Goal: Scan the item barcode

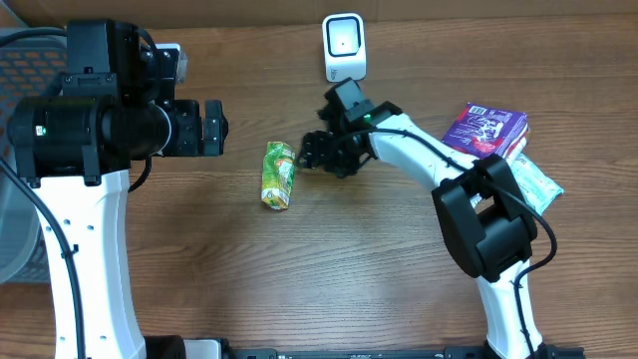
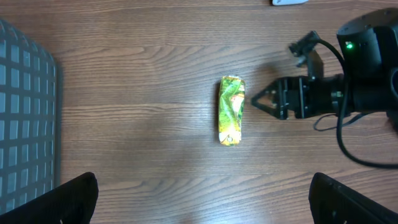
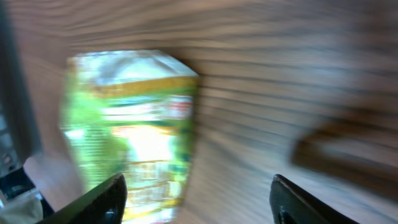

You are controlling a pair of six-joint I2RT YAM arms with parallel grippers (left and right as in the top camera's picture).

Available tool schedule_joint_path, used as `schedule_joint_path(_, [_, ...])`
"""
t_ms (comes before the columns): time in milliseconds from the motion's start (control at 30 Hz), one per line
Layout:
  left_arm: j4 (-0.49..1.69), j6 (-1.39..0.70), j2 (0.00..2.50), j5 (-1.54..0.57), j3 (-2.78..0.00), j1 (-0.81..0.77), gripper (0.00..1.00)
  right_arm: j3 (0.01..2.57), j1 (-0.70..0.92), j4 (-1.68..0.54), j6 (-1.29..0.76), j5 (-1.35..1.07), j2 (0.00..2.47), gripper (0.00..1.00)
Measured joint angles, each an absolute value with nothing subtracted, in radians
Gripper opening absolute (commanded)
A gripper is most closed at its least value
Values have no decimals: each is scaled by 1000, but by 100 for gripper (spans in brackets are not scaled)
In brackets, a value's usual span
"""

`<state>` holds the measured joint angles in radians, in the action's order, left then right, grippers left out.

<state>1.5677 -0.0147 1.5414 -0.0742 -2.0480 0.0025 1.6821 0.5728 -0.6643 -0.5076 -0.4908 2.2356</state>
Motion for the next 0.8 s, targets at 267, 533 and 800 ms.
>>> schedule_joint_path(267, [1568, -15, 1541, -74, -2048, 2, 100, 1709, 735, -548, -476, -221, 2217, 100])
schedule_joint_path(533, [1568, -15, 1541, -74, -2048, 2, 100, 1709, 840, -550, -468, 15, 2217, 64])
schedule_joint_path(800, [1567, -15, 1541, -74, -2048, 2, 100, 1716, 794, -625, -493, 2, 2217, 32])
